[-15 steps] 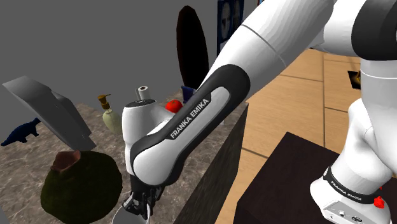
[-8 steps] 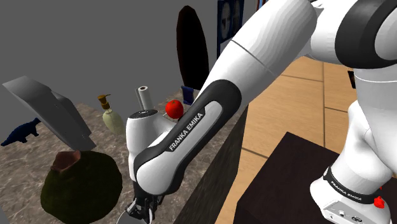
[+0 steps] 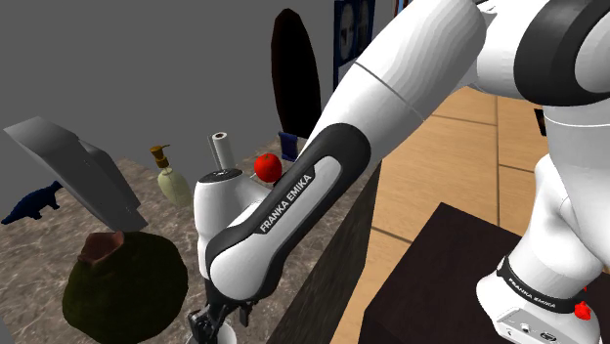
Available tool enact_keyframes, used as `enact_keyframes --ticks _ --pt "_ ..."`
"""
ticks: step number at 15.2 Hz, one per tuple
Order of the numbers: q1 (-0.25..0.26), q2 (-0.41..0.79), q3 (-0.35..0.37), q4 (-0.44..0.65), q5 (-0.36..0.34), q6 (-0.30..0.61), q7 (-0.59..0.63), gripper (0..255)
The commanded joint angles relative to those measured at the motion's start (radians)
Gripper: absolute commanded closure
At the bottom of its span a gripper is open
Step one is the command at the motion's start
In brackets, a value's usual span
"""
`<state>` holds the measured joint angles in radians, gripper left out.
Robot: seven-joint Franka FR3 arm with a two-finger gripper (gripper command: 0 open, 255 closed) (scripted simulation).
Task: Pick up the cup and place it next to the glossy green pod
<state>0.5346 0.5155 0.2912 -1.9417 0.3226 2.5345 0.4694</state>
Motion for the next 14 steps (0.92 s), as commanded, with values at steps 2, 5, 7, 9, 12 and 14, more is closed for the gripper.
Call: enact_keyframes --ticks 2,5,7,9,12,14 --pt "0.0 0.0 0.0 0.0 0.0 0.0 0.0 0" --pt "-0.009 -0.028 0.001 -0.006 0.002 -0.023 -0.001 0" --pt "-0.026 -0.081 0.001 -0.013 0.006 -0.072 -0.003 0" --pt "-0.032 -0.101 0.001 -0.015 0.007 -0.091 -0.004 0" --pt "-0.032 -0.101 0.001 -0.015 0.007 -0.091 -0.004 0" --pt "-0.032 -0.101 0.001 -0.015 0.007 -0.091 -0.004 0"
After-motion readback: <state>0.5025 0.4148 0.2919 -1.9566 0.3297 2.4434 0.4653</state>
